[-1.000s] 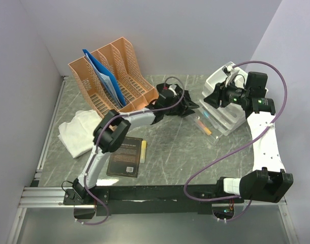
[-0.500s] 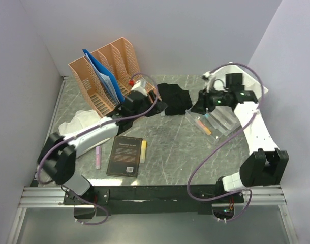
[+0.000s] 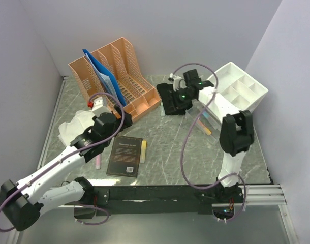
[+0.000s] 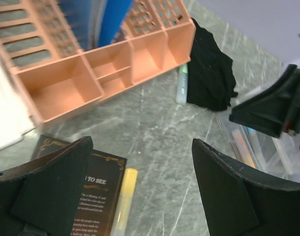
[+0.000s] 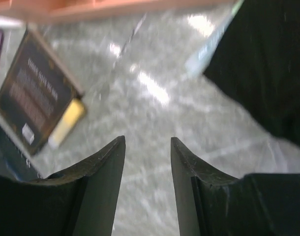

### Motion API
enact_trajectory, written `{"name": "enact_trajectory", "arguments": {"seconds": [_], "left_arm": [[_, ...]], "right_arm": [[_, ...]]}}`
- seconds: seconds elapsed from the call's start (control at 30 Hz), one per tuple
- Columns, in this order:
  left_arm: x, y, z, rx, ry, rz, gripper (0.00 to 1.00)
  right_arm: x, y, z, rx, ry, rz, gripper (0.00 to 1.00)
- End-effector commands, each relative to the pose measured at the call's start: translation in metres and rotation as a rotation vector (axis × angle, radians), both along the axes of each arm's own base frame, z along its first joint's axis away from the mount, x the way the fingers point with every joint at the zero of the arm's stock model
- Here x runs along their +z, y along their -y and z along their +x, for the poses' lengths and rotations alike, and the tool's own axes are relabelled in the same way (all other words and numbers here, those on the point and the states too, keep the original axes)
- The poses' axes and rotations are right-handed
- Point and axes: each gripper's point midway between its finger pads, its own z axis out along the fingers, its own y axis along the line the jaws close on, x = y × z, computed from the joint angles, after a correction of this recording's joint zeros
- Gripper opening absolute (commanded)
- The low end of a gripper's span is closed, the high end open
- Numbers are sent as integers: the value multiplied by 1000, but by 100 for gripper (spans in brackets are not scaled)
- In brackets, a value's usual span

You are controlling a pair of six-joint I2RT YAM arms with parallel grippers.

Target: Organize the desk

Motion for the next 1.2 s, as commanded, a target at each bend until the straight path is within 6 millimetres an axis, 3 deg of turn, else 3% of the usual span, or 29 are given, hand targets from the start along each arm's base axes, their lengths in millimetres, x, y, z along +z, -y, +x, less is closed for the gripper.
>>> {"name": "enact_trajectory", "arguments": {"seconds": [0.0, 0.03, 0.07, 0.2, 0.27, 0.4, 0.63, 0.77, 0.93, 1.1, 1.17], "left_arm": [[-16, -27, -10, 115, -29, 4, 89], [-17, -30, -12, 122, -29, 0, 89], [-16, -30, -12, 125, -30, -8, 89], [-17, -34, -16, 138, -38, -8, 89], [-18, -36, -17, 144, -37, -12, 89], [-22, -36, -19, 145, -44, -18, 89], [-24, -36, -19, 148, -49, -20, 89], [-25, -37, -20, 149, -51, -20, 89], [-25, -39, -20, 155, -51, -17, 89], [-27, -39, -19, 156, -51, -17, 90], [-27, -38, -19, 153, -49, -14, 90]], "right_arm": [[11, -39, 44, -129, 46, 40, 49], [15, -44, 51, -141, 45, 59, 49], [3, -51, 52, -141, 10, 64, 48], [-7, -70, 60, -178, -67, 136, 44], [-16, -74, 62, -187, -97, 147, 39], [-29, -76, 65, -207, -111, 133, 38], [-53, -64, 80, -248, -81, 43, 41], [-67, -57, 90, -282, -61, -11, 49], [-83, -41, 101, -337, -48, -96, 53], [-87, -29, 104, -364, -10, -149, 57], [-98, -27, 102, -365, -26, -177, 59]]}}
